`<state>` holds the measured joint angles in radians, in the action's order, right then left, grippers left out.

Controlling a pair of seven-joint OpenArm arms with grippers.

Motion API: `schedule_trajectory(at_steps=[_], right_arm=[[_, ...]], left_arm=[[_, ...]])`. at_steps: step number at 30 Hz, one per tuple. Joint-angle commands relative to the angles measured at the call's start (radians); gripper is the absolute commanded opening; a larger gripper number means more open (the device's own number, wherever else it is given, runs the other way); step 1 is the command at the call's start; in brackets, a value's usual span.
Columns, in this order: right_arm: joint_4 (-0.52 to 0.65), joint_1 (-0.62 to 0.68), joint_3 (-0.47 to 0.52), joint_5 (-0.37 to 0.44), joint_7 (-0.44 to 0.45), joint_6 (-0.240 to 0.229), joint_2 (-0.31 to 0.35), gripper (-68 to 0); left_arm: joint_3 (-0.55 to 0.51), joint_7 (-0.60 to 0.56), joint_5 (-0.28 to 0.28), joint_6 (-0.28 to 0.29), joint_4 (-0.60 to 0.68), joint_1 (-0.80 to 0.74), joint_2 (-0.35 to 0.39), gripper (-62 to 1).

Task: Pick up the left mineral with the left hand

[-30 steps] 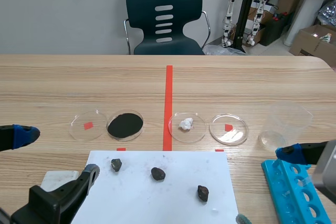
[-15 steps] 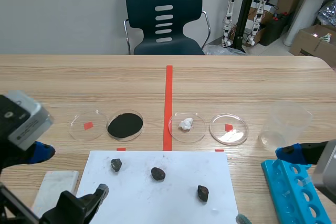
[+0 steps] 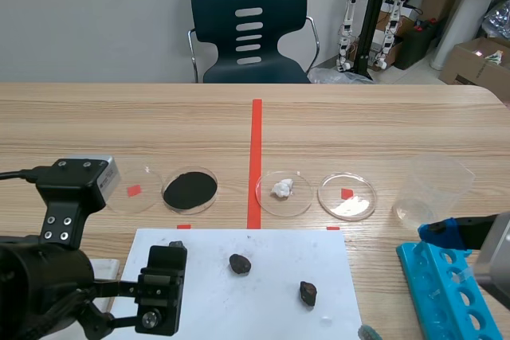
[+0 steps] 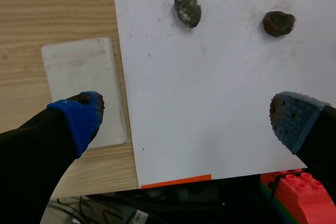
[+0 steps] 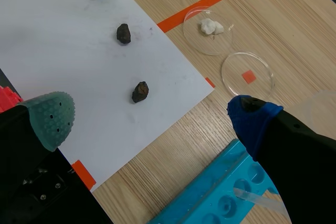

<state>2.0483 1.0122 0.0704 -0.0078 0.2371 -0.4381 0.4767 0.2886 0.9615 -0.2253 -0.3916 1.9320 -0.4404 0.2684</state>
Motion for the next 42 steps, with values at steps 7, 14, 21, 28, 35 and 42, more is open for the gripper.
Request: schedule_trajectory(at_steps=[7, 14, 21, 28, 35, 42], right_arm=[[0.02, 0.004, 0.002, 0.012, 0.012, 0.001, 0.0, -6.7], [0.02, 0.004, 0.002, 0.012, 0.012, 0.001, 0.0, -6.7], [0.02, 0.004, 0.002, 0.011, 0.012, 0.001, 0.0, -6.7], [0.02, 0.004, 0.002, 0.011, 0.012, 0.001, 0.0, -6.7], [0.02, 0.004, 0.002, 0.011, 0.012, 0.001, 0.0, -6.7], [0.02, 0.004, 0.002, 0.011, 0.012, 0.001, 0.0, -6.7]], left_arm=[[0.11, 0.034, 0.001, -0.177, -0.116, 0.176, -0.025, 1.4], [0.143, 0.065, 0.003, -0.198, -0.237, 0.312, -0.101, 1.4], [0.151, 0.164, 0.013, -0.198, -0.41, 0.463, -0.17, 1.4], [0.151, 0.212, 0.035, -0.198, -0.523, 0.557, -0.204, 1.4], [0.151, 0.236, 0.036, -0.198, -0.605, 0.61, -0.204, 1.4], [0.151, 0.232, 0.067, -0.198, -0.639, 0.626, -0.204, 1.4]])
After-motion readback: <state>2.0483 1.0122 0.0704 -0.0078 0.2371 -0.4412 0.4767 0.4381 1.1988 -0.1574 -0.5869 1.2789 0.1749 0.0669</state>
